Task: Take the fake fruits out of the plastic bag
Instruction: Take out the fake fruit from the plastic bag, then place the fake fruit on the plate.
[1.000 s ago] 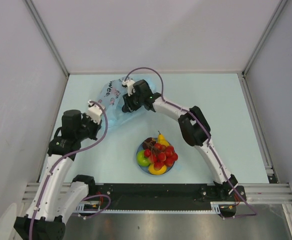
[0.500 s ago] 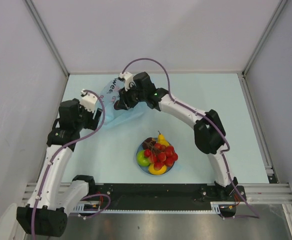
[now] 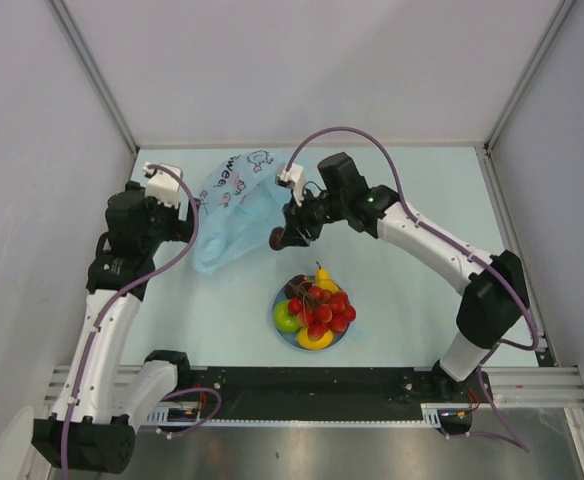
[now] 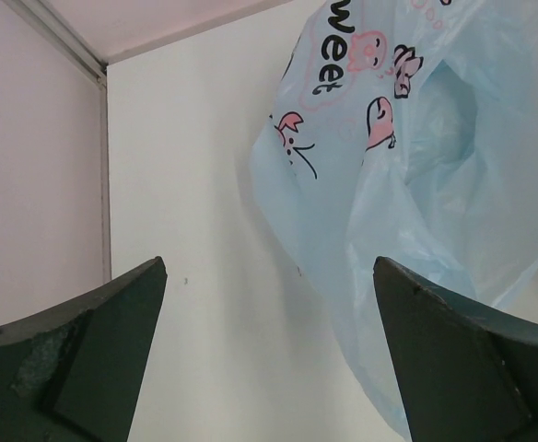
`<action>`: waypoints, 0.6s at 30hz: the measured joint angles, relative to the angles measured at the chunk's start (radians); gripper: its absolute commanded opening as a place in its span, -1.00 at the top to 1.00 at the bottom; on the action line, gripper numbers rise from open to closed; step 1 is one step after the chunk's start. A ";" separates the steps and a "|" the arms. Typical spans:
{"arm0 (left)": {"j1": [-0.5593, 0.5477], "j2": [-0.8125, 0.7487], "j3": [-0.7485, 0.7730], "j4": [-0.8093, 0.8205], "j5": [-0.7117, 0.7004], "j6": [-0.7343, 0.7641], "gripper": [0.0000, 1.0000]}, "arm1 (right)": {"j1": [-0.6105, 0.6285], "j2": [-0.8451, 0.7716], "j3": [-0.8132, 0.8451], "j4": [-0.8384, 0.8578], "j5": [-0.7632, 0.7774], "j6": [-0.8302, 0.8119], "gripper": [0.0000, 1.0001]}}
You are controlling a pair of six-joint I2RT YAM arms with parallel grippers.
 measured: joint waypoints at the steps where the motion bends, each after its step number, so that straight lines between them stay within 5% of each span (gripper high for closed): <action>1: 0.000 0.000 0.000 0.000 0.007 -0.002 -0.99 | -0.013 0.009 -0.008 -0.023 -0.019 -0.017 0.95; 18: 0.008 -0.033 -0.003 -0.001 0.082 -0.017 -1.00 | -0.077 0.297 0.160 -0.492 -0.223 -0.388 0.88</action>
